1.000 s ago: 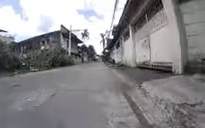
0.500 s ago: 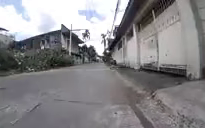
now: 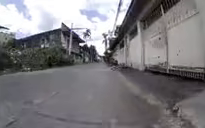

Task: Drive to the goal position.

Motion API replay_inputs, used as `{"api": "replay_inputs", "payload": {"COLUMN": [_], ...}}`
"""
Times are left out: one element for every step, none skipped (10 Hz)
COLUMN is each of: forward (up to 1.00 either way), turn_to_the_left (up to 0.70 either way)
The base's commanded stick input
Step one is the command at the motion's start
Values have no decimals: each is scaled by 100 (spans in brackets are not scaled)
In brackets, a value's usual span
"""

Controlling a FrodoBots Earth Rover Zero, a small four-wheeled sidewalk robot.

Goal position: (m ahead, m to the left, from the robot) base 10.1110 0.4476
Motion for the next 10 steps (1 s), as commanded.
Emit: {"api": "replay_inputs", "payload": {"forward": [100,100,100,100,100,100,100,100,100,100], "turn_to_the_left": [0,0,0,0,0,0,0,0,0,0]}}
